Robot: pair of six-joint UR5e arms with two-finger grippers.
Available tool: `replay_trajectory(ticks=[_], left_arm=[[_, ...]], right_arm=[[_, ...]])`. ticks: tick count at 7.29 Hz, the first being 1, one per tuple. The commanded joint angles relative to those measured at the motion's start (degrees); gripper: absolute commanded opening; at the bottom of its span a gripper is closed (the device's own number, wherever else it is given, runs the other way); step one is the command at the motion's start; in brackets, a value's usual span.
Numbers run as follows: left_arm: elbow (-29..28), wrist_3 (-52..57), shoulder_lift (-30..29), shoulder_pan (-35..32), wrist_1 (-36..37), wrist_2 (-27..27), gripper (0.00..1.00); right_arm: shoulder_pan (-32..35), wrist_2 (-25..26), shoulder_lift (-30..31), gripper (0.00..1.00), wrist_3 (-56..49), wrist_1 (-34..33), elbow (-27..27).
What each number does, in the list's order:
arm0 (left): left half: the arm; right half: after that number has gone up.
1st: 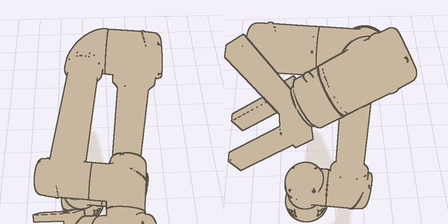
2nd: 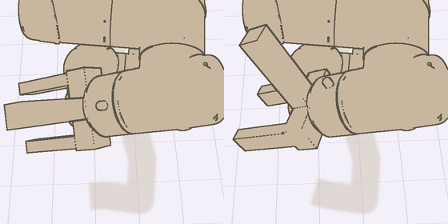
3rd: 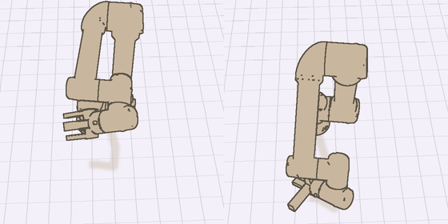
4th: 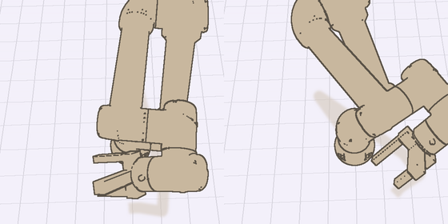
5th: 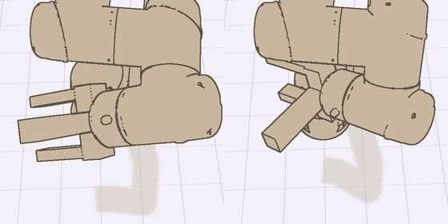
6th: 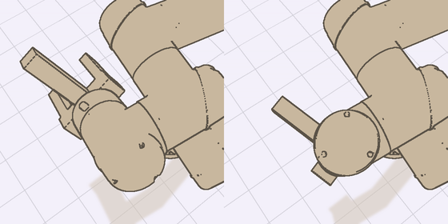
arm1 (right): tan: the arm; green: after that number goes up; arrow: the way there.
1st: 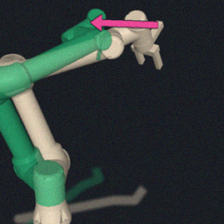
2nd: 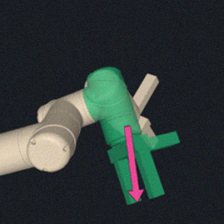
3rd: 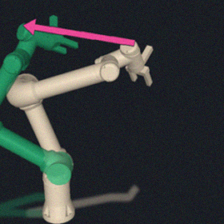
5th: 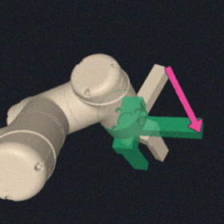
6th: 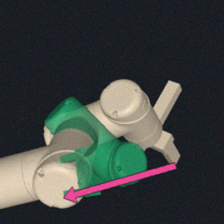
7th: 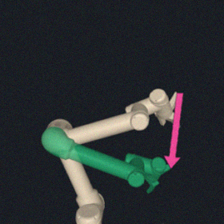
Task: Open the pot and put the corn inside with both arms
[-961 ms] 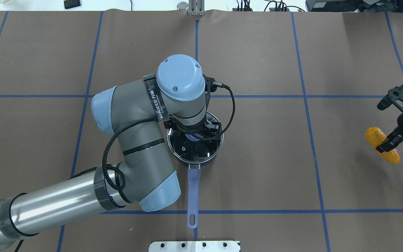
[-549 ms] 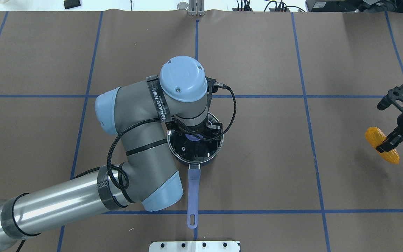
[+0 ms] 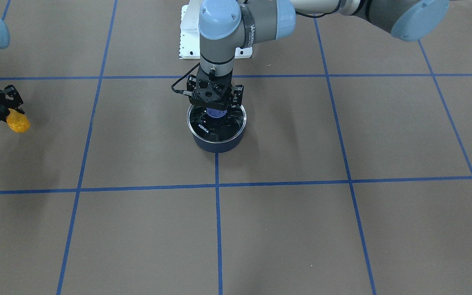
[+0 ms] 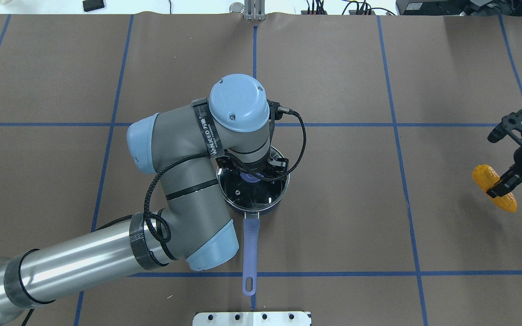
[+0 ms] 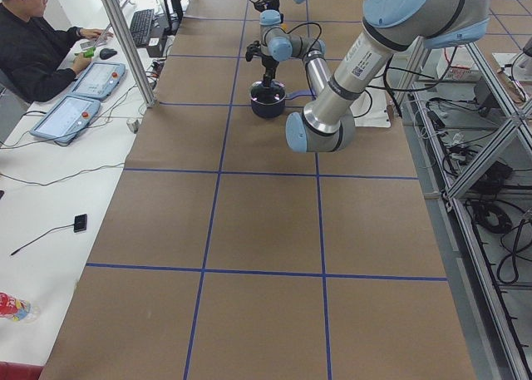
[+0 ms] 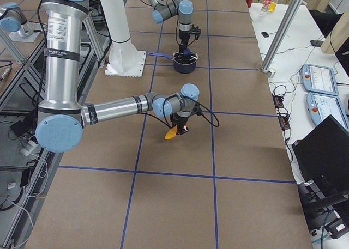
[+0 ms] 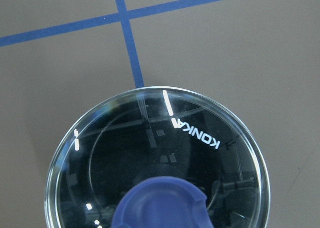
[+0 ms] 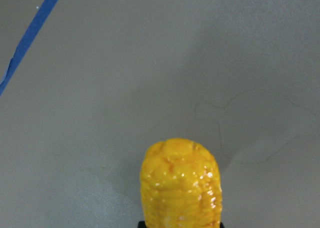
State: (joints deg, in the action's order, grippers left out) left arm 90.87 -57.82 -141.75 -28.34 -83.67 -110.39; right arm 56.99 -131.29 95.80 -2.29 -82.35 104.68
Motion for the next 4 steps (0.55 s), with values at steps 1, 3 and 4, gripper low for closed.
replay_trajectory(ticks=[1,3,4], left_arm=[[0.19,0.25,-0.02,-0.22,-0.01,0.0,0.89],[0.1,0.43,0.07,-0.57,-0.01,0.0,0.88],[0.1,0.52,0.07,-0.92,-0.01,0.0,0.88]], right_arm=[[-0.12,0.16,-0.09,0.32,0.0,0.0,-0.09],[-0.21,0.33,-0.53,0.32,0.0,0.0,-0.26],[-0.21,0.42,-0.53,0.32,0.0,0.0,-0.26]])
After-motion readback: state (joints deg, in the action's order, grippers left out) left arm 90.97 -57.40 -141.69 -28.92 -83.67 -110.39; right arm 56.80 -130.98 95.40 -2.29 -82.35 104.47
